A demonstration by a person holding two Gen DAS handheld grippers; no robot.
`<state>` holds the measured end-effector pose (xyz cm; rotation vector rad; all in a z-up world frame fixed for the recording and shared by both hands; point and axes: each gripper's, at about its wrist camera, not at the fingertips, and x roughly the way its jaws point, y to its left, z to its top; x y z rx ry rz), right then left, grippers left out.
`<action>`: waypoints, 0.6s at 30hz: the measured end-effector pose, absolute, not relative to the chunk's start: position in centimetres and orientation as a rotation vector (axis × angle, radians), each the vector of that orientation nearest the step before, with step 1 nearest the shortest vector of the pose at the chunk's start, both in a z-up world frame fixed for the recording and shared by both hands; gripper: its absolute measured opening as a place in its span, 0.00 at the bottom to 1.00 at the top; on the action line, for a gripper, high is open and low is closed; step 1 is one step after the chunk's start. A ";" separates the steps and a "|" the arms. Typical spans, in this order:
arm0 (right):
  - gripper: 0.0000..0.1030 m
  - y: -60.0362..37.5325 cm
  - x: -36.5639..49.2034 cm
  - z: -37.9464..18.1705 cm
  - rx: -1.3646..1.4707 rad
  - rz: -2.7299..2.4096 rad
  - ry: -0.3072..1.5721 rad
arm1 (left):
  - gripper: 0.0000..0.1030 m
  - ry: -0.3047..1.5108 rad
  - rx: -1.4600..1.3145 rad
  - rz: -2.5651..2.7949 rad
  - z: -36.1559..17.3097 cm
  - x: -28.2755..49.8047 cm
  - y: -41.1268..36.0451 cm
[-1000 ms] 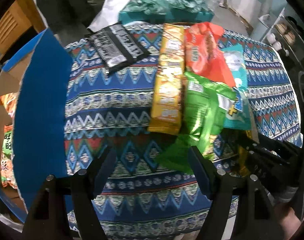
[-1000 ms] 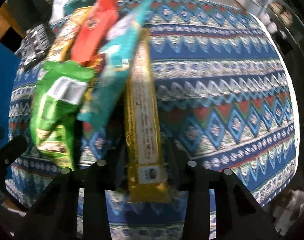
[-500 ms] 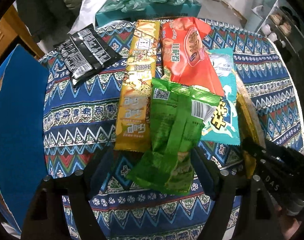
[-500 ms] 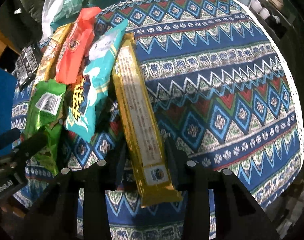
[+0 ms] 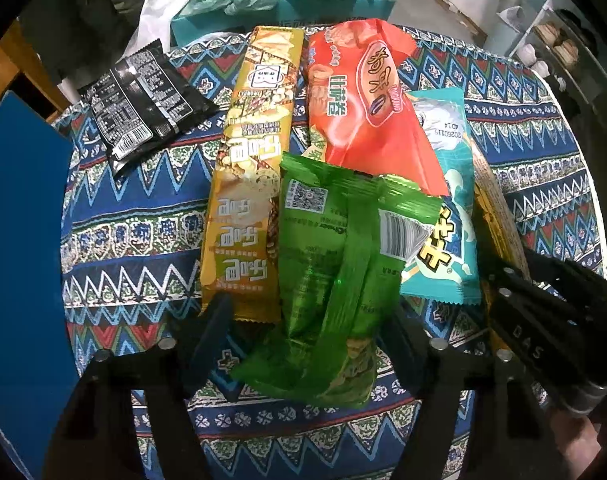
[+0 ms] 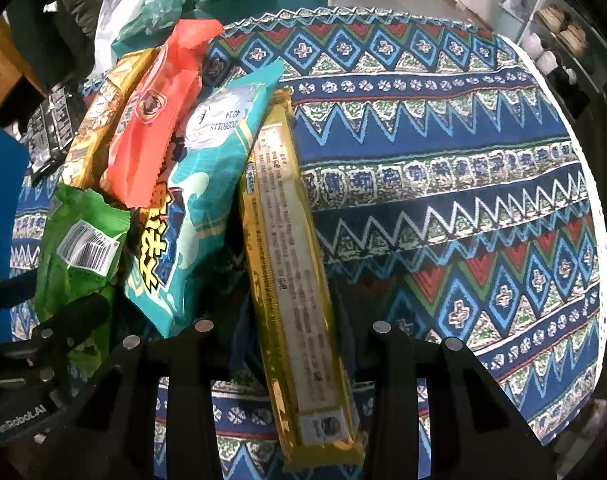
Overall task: Organize snacks
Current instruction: 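Grasp the yellow snack bar with the right tool while the left grasps the green bag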
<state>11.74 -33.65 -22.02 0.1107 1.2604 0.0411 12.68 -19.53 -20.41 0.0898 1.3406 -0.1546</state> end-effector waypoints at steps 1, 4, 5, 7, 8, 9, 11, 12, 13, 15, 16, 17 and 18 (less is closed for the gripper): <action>0.35 -33.3 12.1 -22.1 0.107 0.040 1.259 | 0.59 1.339 0.082 -0.167 -20.5 12.6 -19.5; 0.32 -33.1 12.2 -22.2 0.114 0.029 1.260 | 0.47 1.334 0.098 -0.185 -20.6 12.4 -19.5; 0.32 -33.4 11.9 -22.1 0.123 0.020 1.260 | 0.43 1.328 0.108 -0.185 -20.5 12.3 -19.5; 0.31 -34.3 11.0 -21.7 0.135 0.001 1.258 | 0.37 1.324 0.112 -0.184 -20.3 12.0 -19.4; 0.31 -34.5 10.8 -21.5 0.142 -0.011 1.258 | 0.37 1.326 0.107 -0.186 -20.3 11.8 -19.2; 0.31 -34.8 10.6 -21.3 0.147 -0.019 1.257 | 0.36 1.324 0.099 -0.186 -20.1 11.7 -19.0; 0.31 -35.4 10.3 -20.7 0.161 -0.031 1.246 | 0.36 1.320 0.090 -0.184 -19.7 11.3 -18.9; 0.31 -35.5 10.1 -20.5 0.165 -0.037 1.242 | 0.36 1.318 0.082 -0.183 -19.6 11.1 -18.6; 0.30 -35.7 9.9 -20.3 0.170 -0.042 1.238 | 0.36 1.317 0.078 -0.181 -19.4 10.9 -18.4; 0.28 -35.8 9.5 -19.7 0.185 -0.047 1.224 | 0.36 1.311 0.070 -0.176 -18.9 10.6 -17.8; 0.28 -35.7 9.3 -19.4 0.188 -0.047 1.218 | 0.36 1.307 0.069 -0.172 -18.6 10.4 -17.5; 0.28 -35.7 9.0 -18.9 0.189 -0.047 1.210 | 0.35 1.300 0.068 -0.172 -18.3 10.2 -17.3; 0.27 -35.7 8.8 -18.6 0.189 -0.047 1.203 | 0.35 1.296 0.066 -0.173 -18.0 10.2 -17.1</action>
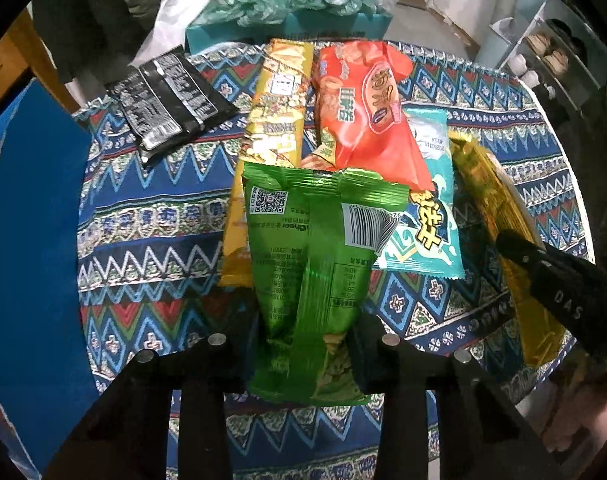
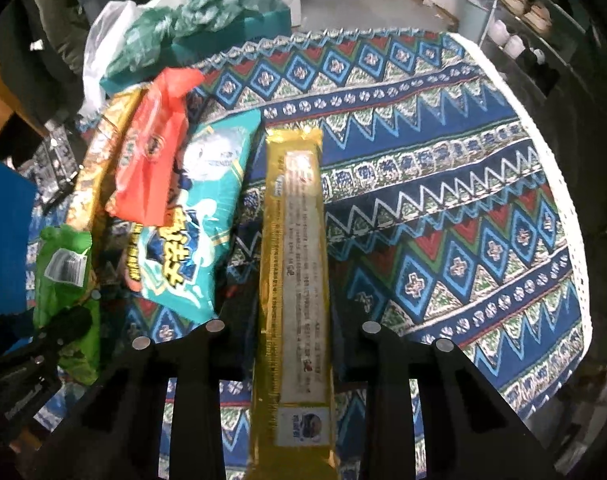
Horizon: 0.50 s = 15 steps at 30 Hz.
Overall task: Organize snacks
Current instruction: 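Grasp the yellow snack bar with the right tool while the left grasps the green bag, then carry the yellow bar and green bag over the cardboard box with both tools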
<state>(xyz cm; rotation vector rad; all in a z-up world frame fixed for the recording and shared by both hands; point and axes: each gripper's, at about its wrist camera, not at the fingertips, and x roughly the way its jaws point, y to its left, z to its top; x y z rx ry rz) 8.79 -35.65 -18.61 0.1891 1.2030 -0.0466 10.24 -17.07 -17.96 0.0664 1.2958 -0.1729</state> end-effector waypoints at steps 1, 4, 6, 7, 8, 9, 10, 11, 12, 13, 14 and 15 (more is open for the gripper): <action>0.27 -35.5 8.6 -18.3 0.189 -0.044 1.199 | 0.35 1.290 0.063 -0.174 -17.6 10.1 -17.0; 0.27 -35.5 7.8 -17.5 0.187 -0.041 1.192 | 0.35 1.275 0.050 -0.181 -16.7 9.7 -16.6; 0.27 -35.3 7.4 -17.1 0.186 -0.040 1.189 | 0.35 1.269 0.048 -0.183 -16.2 9.3 -16.3; 0.27 -35.2 7.2 -16.9 0.187 -0.036 1.185 | 0.35 1.266 0.047 -0.185 -16.0 9.1 -16.1; 0.27 -35.1 7.1 -16.6 0.185 -0.032 1.179 | 0.35 1.263 0.044 -0.187 -15.8 8.9 -16.0; 0.27 -35.0 6.9 -16.4 0.182 -0.030 1.173 | 0.35 1.259 0.039 -0.189 -15.4 8.8 -15.8; 0.27 -34.9 6.8 -16.0 0.178 -0.027 1.165 | 0.35 1.256 0.036 -0.189 -15.2 8.7 -15.8; 0.27 -34.7 6.7 -15.6 0.174 -0.024 1.157 | 0.35 1.250 0.033 -0.188 -14.9 8.5 -15.5; 0.27 -34.5 6.6 -15.3 0.171 -0.022 1.149 | 0.35 1.246 0.032 -0.186 -14.6 8.3 -15.3; 0.27 -34.3 6.5 -14.8 0.167 -0.018 1.139 | 0.35 1.241 0.030 -0.184 -14.4 8.2 -15.1; 0.27 -34.1 6.4 -14.5 0.165 -0.015 1.132 | 0.35 1.234 0.026 -0.181 -14.0 8.1 -14.8; 0.27 -33.9 6.3 -14.1 0.162 -0.011 1.125 | 0.35 1.230 0.024 -0.179 -13.8 8.0 -14.7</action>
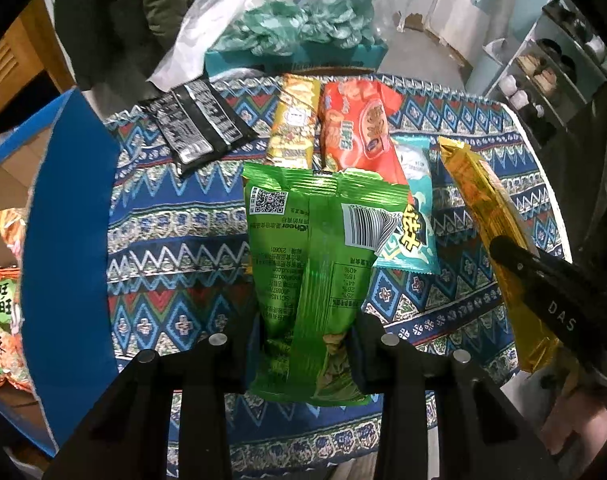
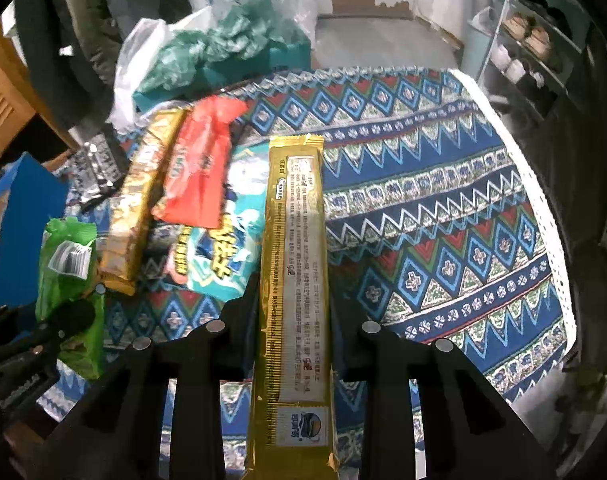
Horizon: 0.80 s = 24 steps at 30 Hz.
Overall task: Organize snacks
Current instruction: 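Carry the yellow bar and green bag over the cardboard box with both tools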
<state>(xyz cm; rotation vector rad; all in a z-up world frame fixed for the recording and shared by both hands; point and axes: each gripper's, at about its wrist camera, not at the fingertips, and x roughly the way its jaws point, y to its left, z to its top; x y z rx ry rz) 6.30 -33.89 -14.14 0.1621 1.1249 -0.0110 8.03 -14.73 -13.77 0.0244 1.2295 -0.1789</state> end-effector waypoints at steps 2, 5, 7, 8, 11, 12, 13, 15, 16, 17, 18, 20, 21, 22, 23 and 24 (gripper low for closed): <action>0.27 -33.3 6.2 -13.3 0.153 0.002 1.109 | 0.35 1.216 0.019 -0.171 -13.1 7.9 -14.4; 0.27 -32.2 6.0 -12.4 0.137 0.023 1.095 | 0.35 1.198 0.016 -0.162 -12.3 7.6 -13.8; 0.27 -31.4 6.0 -11.8 0.122 0.033 1.087 | 0.35 1.184 0.010 -0.156 -11.5 7.3 -13.3; 0.27 -30.9 5.9 -11.4 0.116 0.042 1.079 | 0.35 1.177 0.006 -0.152 -11.2 7.1 -13.0; 0.27 -29.4 5.9 -10.4 0.100 0.074 1.061 | 0.35 1.153 -0.008 -0.140 -10.1 6.9 -12.0; 0.27 -28.9 5.8 -10.0 0.092 0.085 1.052 | 0.35 1.145 -0.008 -0.135 -9.8 6.9 -11.7; 0.27 -28.4 5.8 -9.7 0.084 0.095 1.046 | 0.35 1.132 -0.005 -0.123 -9.4 6.8 -11.3; 0.27 -27.2 5.6 -9.1 0.070 0.119 1.031 | 0.35 1.116 -0.006 -0.109 -8.8 6.7 -10.7; 0.27 -26.5 5.6 -8.8 0.064 0.134 1.025 | 0.35 1.110 -0.009 -0.103 -8.6 6.6 -10.3; 0.27 -26.1 5.6 -8.6 0.061 0.143 1.021 | 0.35 1.106 -0.015 -0.097 -8.3 6.5 -9.9; 0.27 -25.5 5.6 -8.3 0.052 0.157 1.018 | 0.35 1.103 -0.024 -0.092 -8.1 6.5 -9.4; 0.27 -24.5 5.6 -8.0 0.045 0.177 1.013 | 0.35 1.096 -0.040 -0.082 -7.7 6.3 -8.5; 0.27 -23.8 5.7 -7.8 0.039 0.189 1.011 | 0.35 1.090 -0.047 -0.074 -7.4 6.2 -7.9; 0.27 -23.1 5.8 -7.5 0.035 0.200 1.007 | 0.35 1.086 -0.052 -0.068 -7.2 6.1 -7.5; 0.27 -22.6 5.8 -7.3 0.032 0.210 1.003 | 0.35 1.080 -0.058 -0.061 -7.0 6.0 -6.9; 0.27 -22.0 5.8 -7.0 0.026 0.220 0.999 | 0.35 1.077 -0.061 -0.054 -6.9 5.9 -6.5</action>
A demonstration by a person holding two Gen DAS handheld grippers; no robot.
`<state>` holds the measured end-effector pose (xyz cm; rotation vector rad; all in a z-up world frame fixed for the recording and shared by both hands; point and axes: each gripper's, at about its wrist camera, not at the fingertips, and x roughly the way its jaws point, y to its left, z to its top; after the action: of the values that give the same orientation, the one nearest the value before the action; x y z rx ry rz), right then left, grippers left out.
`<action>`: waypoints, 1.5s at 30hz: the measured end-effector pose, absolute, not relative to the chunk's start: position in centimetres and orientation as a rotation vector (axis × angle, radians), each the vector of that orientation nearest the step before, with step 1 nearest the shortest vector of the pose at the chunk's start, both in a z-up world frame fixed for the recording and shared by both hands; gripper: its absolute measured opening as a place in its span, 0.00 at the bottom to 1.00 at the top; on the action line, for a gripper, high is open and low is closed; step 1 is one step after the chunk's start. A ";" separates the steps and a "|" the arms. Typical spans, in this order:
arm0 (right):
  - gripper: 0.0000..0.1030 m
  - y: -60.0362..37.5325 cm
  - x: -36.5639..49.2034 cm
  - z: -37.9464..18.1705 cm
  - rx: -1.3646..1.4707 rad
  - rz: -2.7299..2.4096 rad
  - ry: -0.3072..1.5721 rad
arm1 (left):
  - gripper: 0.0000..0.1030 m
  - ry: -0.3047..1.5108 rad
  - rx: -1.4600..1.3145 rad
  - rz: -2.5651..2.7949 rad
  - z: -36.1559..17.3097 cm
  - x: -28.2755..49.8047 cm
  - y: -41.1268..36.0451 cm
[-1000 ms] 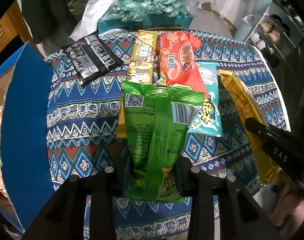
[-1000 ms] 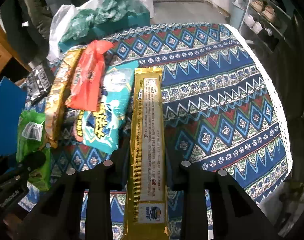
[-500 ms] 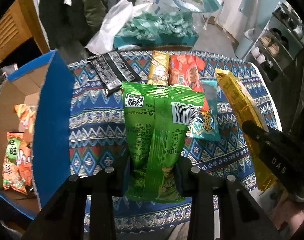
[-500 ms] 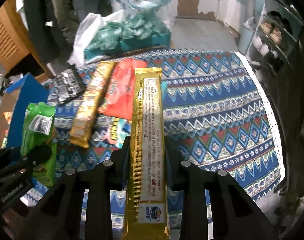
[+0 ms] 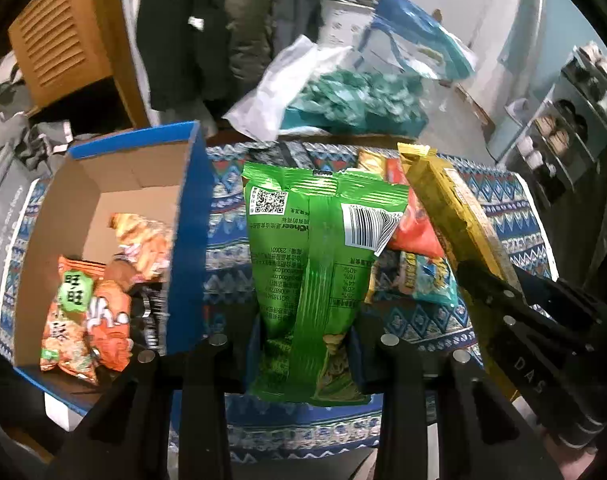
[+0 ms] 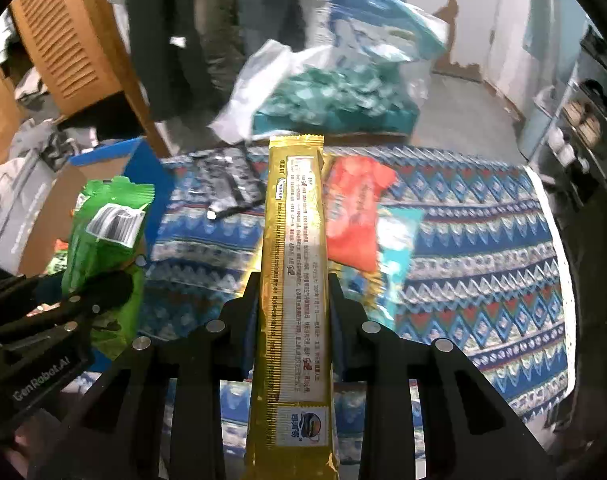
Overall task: Organize snacks
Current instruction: 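Carry the yellow bar and green bag over the cardboard box with both tools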
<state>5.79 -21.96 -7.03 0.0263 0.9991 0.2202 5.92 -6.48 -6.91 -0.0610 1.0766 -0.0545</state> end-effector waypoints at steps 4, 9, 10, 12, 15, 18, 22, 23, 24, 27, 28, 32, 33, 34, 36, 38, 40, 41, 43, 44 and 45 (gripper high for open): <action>0.27 -19.2 5.9 -6.1 0.004 0.267 0.982 | 0.35 1.058 -0.079 -0.011 -6.6 5.7 -4.2; 0.27 -15.2 6.1 -4.9 -0.025 0.332 0.961 | 0.35 1.044 -0.121 0.031 -6.0 5.3 -0.9; 0.27 -14.6 6.1 -4.7 -0.028 0.341 0.958 | 0.35 1.039 -0.128 0.041 -5.8 5.1 -0.2; 0.27 -12.8 6.2 -4.4 -0.037 0.370 0.953 | 0.35 1.029 -0.147 0.060 -5.5 4.8 1.3; 0.27 -10.6 6.3 -4.1 -0.053 0.401 0.950 | 0.35 1.017 -0.172 0.094 -5.4 4.3 3.5; 0.27 -8.3 6.5 -3.9 -0.068 0.432 0.951 | 0.35 1.013 -0.201 0.124 -5.5 3.8 5.9; 0.27 -5.7 6.5 -3.9 -0.090 0.467 0.953 | 0.35 1.009 -0.223 0.166 -5.7 3.3 8.4; 0.27 -4.8 6.5 -3.9 -0.096 0.478 0.955 | 0.35 1.009 -0.229 0.176 -5.8 3.2 9.1; 0.27 -4.1 6.5 -4.0 -0.102 0.487 0.958 | 0.35 1.006 -0.238 0.187 -5.8 3.0 9.8; 0.27 -2.3 6.5 -4.2 -0.114 0.511 0.966 | 0.35 1.004 -0.259 0.218 -5.9 2.6 11.7; 0.27 -1.8 6.4 -4.3 -0.116 0.517 0.968 | 0.35 1.003 -0.266 0.231 -6.0 2.5 12.4; 0.27 0.6 6.4 -4.7 -0.132 0.543 0.981 | 0.35 1.006 -0.291 0.266 -6.5 2.1 14.4; 0.27 1.0 6.5 -4.9 -0.134 0.546 0.983 | 0.35 1.009 -0.295 0.275 -6.7 2.1 14.8; 0.27 1.6 6.5 -5.1 -0.136 0.552 0.989 | 0.35 1.012 -0.298 0.281 -6.9 2.1 15.2; 0.27 2.2 6.6 -5.4 -0.139 0.561 0.997 | 0.35 1.019 -0.307 0.293 -7.3 2.0 15.8; 0.27 2.9 6.7 -5.7 -0.141 0.569 1.006 | 0.35 1.024 -0.314 0.300 -7.6 2.0 16.3; 0.27 3.4 6.8 -6.0 -0.145 0.575 1.014 | 0.35 1.031 -0.320 0.303 -7.9 2.1 16.8; 0.27 3.7 6.8 -6.2 -0.146 0.578 1.018 | 0.35 1.035 -0.322 0.305 -8.1 2.2 16.9; 0.28 4.0 6.9 -6.4 -0.149 0.583 1.024 | 0.35 1.043 -0.322 0.312 -8.4 2.3 17.3; 0.28 4.2 6.9 -6.5 -0.152 0.586 1.027 | 0.35 1.048 -0.325 0.314 -8.6 2.3 17.4; 0.28 4.4 6.9 -6.6 -0.155 0.588 1.030 | 0.35 1.054 -0.330 0.316 -8.8 2.3 17.6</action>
<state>6.88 4.37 -6.59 -0.1552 1.0299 0.5879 2.31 17.58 -8.85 -0.3305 1.0541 0.3162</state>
